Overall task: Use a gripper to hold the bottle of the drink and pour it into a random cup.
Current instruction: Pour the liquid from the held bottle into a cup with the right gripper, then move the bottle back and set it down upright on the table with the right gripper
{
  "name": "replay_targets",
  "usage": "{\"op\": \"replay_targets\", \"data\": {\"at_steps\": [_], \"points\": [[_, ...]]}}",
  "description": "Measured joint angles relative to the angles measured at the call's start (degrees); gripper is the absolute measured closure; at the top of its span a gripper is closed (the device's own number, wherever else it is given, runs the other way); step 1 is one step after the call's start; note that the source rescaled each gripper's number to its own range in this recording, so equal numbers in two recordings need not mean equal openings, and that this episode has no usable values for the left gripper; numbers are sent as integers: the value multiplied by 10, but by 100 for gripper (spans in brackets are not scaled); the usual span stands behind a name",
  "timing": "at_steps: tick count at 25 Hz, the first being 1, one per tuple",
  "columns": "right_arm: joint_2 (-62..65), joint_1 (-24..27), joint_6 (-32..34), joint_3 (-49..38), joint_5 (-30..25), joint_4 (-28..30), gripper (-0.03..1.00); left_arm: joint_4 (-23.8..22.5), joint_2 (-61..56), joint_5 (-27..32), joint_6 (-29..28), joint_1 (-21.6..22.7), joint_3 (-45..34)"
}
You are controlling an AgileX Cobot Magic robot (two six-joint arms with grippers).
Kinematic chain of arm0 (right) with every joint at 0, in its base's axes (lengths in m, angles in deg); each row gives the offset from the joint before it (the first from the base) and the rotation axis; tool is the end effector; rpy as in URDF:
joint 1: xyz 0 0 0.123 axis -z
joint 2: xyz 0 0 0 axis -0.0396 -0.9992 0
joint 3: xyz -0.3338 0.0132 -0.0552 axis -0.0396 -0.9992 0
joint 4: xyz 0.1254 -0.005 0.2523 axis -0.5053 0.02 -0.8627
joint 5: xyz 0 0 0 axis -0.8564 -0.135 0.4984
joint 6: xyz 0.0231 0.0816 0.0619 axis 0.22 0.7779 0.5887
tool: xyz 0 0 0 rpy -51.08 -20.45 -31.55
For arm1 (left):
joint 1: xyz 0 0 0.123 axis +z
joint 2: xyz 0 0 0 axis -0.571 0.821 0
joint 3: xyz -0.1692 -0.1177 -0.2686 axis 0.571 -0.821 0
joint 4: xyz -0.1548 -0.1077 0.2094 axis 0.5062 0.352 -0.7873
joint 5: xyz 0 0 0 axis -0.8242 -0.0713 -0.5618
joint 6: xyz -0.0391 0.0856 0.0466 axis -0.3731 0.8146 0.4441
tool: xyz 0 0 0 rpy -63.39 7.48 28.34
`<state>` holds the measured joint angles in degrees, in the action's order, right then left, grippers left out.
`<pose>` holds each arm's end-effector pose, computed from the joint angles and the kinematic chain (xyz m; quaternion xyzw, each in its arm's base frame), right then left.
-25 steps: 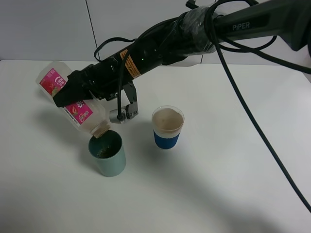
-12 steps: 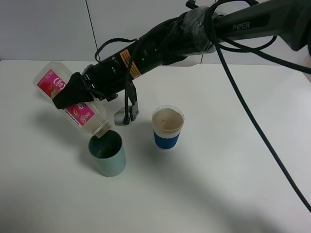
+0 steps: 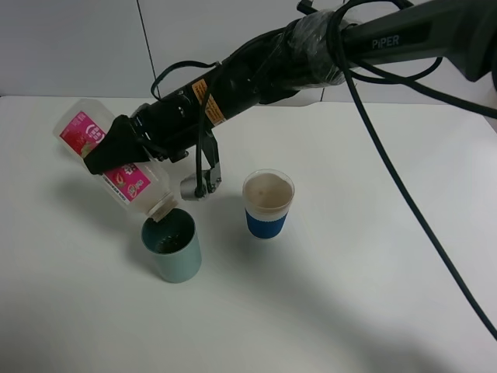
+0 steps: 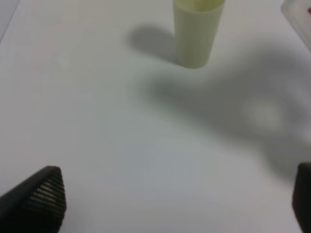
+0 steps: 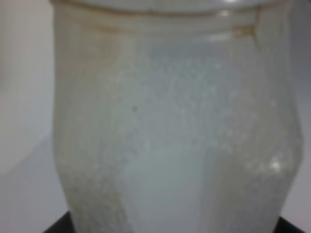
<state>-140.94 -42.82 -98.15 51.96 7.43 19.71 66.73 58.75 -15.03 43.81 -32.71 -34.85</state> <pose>0.3343 0.4041 0.2161 -0.6894 -0.4602 -0.1529 0.5381 -0.0212 -0.0026 0.2889 -0.0079 0.8476 0.0050 0.5305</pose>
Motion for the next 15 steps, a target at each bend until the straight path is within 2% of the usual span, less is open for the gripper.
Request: {"op": "replay_targets", "data": {"at_steps": [3,10,15], "points": [[0,0,100,0,0,0,97,0,0,0,0,0,0],[0,0,458,0,-5,0,97,0,0,0,0,0,0],[0,0,711,0,-43,0,97,0,0,0,0,0,0]]}}
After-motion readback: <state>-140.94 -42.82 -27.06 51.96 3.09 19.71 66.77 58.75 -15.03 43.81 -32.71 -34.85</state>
